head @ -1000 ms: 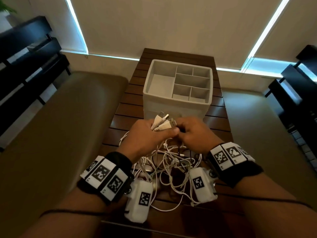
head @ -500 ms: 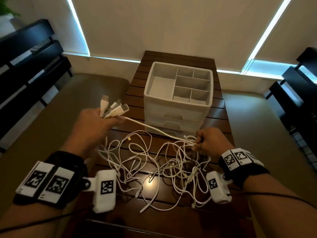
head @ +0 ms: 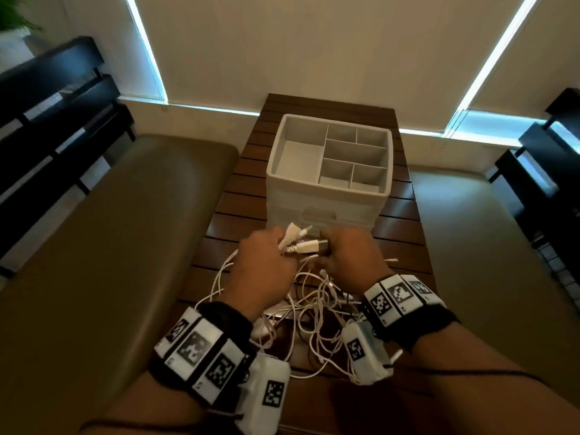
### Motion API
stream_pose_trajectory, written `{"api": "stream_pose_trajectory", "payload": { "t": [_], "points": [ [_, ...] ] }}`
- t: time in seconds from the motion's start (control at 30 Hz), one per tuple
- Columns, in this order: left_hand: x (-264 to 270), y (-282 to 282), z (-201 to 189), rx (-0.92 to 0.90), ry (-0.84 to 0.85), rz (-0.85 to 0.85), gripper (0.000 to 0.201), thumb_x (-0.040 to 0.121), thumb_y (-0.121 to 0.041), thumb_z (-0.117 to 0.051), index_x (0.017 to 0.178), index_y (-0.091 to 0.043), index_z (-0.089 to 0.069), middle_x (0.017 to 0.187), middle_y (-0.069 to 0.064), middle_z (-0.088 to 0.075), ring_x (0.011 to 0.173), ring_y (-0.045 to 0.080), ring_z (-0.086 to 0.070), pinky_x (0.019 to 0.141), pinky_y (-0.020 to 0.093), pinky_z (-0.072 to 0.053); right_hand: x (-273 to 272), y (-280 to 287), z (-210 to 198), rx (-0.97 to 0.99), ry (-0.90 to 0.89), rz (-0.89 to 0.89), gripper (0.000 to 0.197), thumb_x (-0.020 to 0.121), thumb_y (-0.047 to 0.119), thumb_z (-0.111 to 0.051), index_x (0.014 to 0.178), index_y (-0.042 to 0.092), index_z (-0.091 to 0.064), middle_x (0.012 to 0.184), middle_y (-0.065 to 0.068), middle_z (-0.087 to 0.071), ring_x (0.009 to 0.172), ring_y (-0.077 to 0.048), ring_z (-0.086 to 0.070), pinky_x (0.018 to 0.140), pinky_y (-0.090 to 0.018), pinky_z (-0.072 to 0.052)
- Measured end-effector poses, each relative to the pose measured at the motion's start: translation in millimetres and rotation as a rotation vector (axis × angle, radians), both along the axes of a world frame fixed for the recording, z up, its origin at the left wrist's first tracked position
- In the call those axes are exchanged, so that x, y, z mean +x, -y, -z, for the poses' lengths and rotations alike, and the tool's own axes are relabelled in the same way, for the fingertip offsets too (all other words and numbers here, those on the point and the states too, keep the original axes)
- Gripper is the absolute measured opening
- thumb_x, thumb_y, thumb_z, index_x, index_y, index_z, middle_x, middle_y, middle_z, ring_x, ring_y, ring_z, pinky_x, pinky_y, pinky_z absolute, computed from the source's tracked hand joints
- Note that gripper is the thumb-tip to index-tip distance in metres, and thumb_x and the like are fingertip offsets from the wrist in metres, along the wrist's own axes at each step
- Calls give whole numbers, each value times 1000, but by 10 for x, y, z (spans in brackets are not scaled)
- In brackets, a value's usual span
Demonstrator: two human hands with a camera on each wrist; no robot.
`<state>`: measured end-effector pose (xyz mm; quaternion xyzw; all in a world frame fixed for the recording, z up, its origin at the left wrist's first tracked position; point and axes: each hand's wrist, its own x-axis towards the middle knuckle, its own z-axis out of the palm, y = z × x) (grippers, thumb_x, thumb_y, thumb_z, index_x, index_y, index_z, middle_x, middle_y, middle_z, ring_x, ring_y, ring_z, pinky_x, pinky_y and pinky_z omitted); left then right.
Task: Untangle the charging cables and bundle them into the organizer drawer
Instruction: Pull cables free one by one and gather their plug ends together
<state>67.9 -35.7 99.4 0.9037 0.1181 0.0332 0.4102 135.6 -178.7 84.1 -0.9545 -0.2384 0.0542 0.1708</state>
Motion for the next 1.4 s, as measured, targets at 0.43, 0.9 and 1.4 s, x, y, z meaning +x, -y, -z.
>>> {"api": "stream_pose_trajectory", "payload": {
  "t": [0.43,0.9,1.4],
  "points": [
    [101,-331,-456,-147,213,-210,20,91,-22,-66,72,-19,-62,58,1,-54,49,12,-47,43,24,-40,164,420,254,190,-347,68,12,82,21,-72,77,18,-62,78,2,-66,76,-13,-63,73,-33,-52],
    [1,-240,-429,-41,217,-223,38,76,-25,-81,107,-30,-60,89,-14,-60,70,-7,-52,54,7,-39,163,125,-180,313,-95,-102,11,88,26,-67,91,16,-72,73,3,-65,62,-5,-53,62,-26,-43],
    [-37,-123,-589,-360,290,-102,29,87,-31,-69,62,-19,-62,47,-8,-53,44,3,-46,44,25,-42,207,102,159,146,-390,-115,10,91,22,-62,81,25,-64,74,5,-65,70,-11,-62,67,-27,-48]
  ]
}}
